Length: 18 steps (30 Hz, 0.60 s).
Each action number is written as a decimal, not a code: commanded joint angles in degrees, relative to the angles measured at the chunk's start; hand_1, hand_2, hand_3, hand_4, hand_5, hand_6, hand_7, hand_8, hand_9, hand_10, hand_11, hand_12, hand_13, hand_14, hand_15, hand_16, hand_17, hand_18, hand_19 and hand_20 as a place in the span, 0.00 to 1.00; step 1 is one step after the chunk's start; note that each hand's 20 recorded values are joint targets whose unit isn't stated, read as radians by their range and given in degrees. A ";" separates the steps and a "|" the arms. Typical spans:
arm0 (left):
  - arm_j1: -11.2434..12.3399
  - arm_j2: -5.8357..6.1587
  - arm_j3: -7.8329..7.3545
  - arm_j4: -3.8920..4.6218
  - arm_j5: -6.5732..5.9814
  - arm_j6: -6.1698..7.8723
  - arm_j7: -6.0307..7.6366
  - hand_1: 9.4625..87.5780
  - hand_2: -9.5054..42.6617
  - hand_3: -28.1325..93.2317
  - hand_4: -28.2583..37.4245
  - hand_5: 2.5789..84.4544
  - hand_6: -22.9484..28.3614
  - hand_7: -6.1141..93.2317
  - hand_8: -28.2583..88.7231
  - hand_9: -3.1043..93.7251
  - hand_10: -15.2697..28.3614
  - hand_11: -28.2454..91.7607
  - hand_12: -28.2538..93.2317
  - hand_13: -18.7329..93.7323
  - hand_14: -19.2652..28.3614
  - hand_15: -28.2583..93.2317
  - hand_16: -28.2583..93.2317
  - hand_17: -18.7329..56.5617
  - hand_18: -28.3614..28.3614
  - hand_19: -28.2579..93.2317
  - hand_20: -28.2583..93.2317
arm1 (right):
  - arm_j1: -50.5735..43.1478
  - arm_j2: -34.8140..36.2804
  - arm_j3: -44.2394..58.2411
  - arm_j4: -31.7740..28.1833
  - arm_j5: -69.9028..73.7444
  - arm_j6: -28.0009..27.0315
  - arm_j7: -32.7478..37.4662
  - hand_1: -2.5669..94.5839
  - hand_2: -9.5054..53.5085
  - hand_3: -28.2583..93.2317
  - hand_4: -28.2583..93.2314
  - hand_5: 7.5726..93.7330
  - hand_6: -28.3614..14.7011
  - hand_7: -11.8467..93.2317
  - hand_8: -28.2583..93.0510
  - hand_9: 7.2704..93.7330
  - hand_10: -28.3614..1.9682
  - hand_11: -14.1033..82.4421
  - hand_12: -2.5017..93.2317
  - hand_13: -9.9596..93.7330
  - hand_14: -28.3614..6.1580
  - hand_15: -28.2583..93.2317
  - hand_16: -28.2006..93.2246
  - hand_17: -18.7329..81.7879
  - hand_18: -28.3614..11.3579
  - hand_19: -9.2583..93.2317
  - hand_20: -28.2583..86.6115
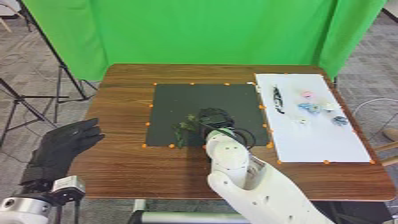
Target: Arrange flowers
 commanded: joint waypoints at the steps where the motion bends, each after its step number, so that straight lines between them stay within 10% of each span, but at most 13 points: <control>1: 0.63 -0.04 -0.05 -0.18 0.31 0.04 -0.50 0.22 0.30 0.91 0.22 0.52 0.72 0.20 0.17 0.42 0.86 0.53 0.30 0.41 1.00 0.71 0.13 0.12 0.87 0.70 0.33 | -0.75 -1.36 1.23 -0.92 0.94 -2.06 0.80 0.39 0.14 0.84 0.06 0.90 0.57 0.40 0.17 0.92 0.41 0.56 0.28 0.86 0.46 0.81 0.43 0.56 0.00 1.00 0.39; 18: 2.49 -0.36 -1.04 -0.69 0.09 0.46 -0.02 0.23 0.30 0.91 0.22 0.52 0.72 0.20 0.17 0.42 0.86 0.53 0.31 0.41 1.00 0.71 0.13 0.12 0.87 0.70 0.33 | 0.89 0.78 0.15 -4.13 4.04 -0.71 2.08 0.36 0.15 0.84 0.06 0.89 0.56 0.40 0.17 0.92 0.39 0.55 0.27 0.86 0.44 0.80 0.43 0.56 0.00 1.00 0.35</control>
